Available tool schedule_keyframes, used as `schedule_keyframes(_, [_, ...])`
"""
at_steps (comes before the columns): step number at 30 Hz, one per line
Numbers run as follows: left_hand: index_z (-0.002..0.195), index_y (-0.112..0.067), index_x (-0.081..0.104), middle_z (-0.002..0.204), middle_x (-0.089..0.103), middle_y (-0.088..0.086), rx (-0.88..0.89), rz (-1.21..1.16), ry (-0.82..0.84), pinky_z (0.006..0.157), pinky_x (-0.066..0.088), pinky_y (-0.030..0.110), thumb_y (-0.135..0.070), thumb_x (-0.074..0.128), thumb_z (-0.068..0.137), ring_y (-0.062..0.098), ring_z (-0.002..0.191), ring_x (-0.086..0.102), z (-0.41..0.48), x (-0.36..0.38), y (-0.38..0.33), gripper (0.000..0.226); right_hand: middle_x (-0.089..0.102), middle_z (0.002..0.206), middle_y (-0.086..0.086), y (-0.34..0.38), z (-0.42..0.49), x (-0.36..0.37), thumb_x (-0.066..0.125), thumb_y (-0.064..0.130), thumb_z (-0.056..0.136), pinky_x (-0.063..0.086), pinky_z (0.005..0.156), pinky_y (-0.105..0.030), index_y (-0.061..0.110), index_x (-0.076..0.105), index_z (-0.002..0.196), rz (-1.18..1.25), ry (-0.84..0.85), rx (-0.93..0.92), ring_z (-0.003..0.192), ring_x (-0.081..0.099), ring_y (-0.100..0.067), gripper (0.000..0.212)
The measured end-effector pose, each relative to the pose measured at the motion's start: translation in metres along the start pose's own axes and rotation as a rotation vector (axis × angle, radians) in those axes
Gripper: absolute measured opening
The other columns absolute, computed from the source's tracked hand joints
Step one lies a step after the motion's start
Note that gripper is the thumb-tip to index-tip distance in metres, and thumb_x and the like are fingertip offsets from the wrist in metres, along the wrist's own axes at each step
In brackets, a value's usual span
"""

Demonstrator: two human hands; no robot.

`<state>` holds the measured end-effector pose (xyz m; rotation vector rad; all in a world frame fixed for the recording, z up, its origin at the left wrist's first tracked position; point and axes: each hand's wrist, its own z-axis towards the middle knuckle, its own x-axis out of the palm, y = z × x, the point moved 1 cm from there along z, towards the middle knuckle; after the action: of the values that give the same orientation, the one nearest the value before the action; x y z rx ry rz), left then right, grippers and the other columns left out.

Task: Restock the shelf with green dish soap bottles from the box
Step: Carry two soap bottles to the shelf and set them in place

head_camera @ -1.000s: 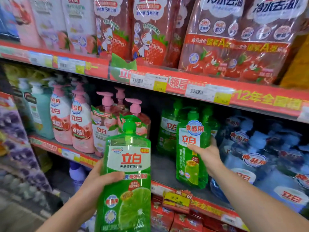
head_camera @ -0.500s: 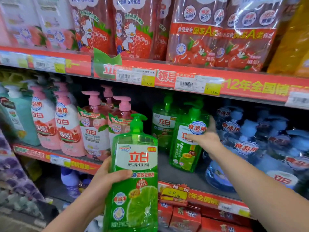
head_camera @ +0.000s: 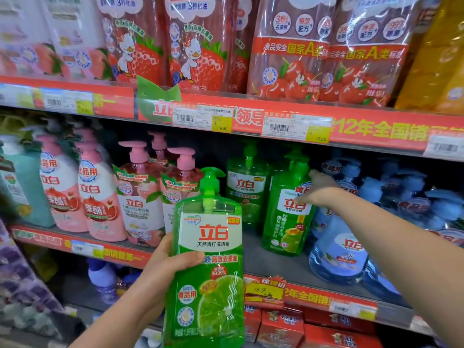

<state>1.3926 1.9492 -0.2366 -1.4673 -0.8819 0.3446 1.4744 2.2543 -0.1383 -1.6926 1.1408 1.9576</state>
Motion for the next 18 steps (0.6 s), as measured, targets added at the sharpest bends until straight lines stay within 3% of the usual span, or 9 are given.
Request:
schedule_keyframes(2, [0.118, -0.018, 0.05, 0.094, 0.075, 0.014, -0.006, -0.006, 0.001, 0.054, 0.057, 0.036, -0.01, 0.082, 0.036, 0.034, 0.076, 0.073, 0.002, 0.003, 0.001, 0.089, 0.03, 0.152, -0.018, 0.002, 0.0, 0.0, 0.08, 0.023, 0.073, 0.038, 0.104, -0.033, 0.004, 0.018, 0.148, 0.005, -0.015, 0.022, 0.136, 0.037, -0.031, 0.099])
schedule_keyframes(4, [0.119, -0.018, 0.05, 0.096, 0.075, 0.014, -0.007, -0.007, 0.006, 0.055, 0.057, 0.036, -0.015, 0.082, 0.031, 0.034, 0.078, 0.073, 0.007, 0.006, 0.002, 0.094, 0.019, 0.155, -0.019, 0.006, -0.006, 0.0, 0.083, 0.027, 0.069, 0.035, 0.11, -0.037, 0.007, 0.005, 0.15, 0.041, -0.114, 0.036, 0.14, 0.028, -0.034, 0.114])
schedule_keyframes(6, [0.121, -0.019, 0.049, 0.098, 0.074, 0.014, -0.013, -0.001, 0.021, 0.06, 0.057, 0.038, -0.015, 0.082, 0.032, 0.036, 0.082, 0.072, 0.011, 0.011, 0.001, 0.095, 0.03, 0.149, -0.022, 0.011, -0.02, -0.002, 0.08, 0.037, 0.071, 0.036, 0.108, -0.043, 0.008, 0.019, 0.147, 0.063, -0.326, -0.071, 0.136, 0.033, -0.036, 0.102])
schedule_keyframes(8, [0.122, -0.02, 0.048, 0.101, 0.074, 0.014, -0.015, 0.02, 0.032, 0.065, 0.057, 0.04, -0.016, 0.083, 0.034, 0.036, 0.085, 0.072, 0.016, 0.017, 0.0, 0.094, 0.044, 0.14, -0.019, 0.024, -0.04, -0.001, 0.074, 0.04, 0.076, 0.041, 0.101, -0.042, 0.012, 0.033, 0.143, 0.109, -0.425, -0.325, 0.128, 0.044, -0.034, 0.083])
schedule_keyframes(10, [0.124, -0.02, 0.048, 0.103, 0.073, 0.014, -0.004, 0.047, 0.042, 0.068, 0.057, 0.041, -0.015, 0.083, 0.038, 0.035, 0.087, 0.072, 0.023, 0.024, -0.002, 0.093, 0.044, 0.142, -0.007, 0.039, -0.057, 0.001, 0.073, 0.037, 0.077, 0.041, 0.101, -0.035, 0.02, 0.034, 0.144, 0.234, -0.24, -0.522, 0.128, 0.046, -0.023, 0.08])
schedule_keyframes(12, [0.123, -0.023, 0.047, 0.103, 0.073, 0.014, 0.008, 0.061, 0.053, 0.067, 0.057, 0.04, -0.006, 0.081, 0.046, 0.034, 0.087, 0.072, 0.031, 0.033, -0.005, 0.085, 0.036, 0.15, 0.0, 0.051, -0.061, 0.007, 0.073, 0.039, 0.076, 0.038, 0.105, -0.03, 0.022, 0.024, 0.148, 0.298, 0.145, -0.49, 0.132, 0.042, -0.016, 0.088])
schedule_keyframes(14, [0.12, -0.024, 0.048, 0.099, 0.074, 0.012, 0.02, 0.071, 0.064, 0.061, 0.058, 0.035, -0.002, 0.076, 0.051, 0.031, 0.083, 0.073, 0.039, 0.042, -0.009, 0.078, 0.034, 0.151, 0.002, 0.057, -0.056, 0.011, 0.072, 0.039, 0.077, 0.043, 0.101, -0.031, 0.022, 0.016, 0.151, 0.336, 0.403, -0.357, 0.126, 0.045, -0.016, 0.094])
schedule_keyframes(18, [0.129, -0.021, 0.042, 0.107, 0.071, 0.012, 0.029, 0.091, 0.076, 0.063, 0.058, 0.036, 0.0, 0.075, 0.053, 0.03, 0.087, 0.072, 0.057, 0.052, -0.016, 0.085, 0.059, 0.109, 0.007, 0.061, -0.041, 0.007, 0.078, 0.022, 0.075, 0.058, 0.08, -0.033, 0.019, 0.019, 0.15, 0.505, 0.442, -0.215, 0.089, 0.062, -0.01, 0.095])
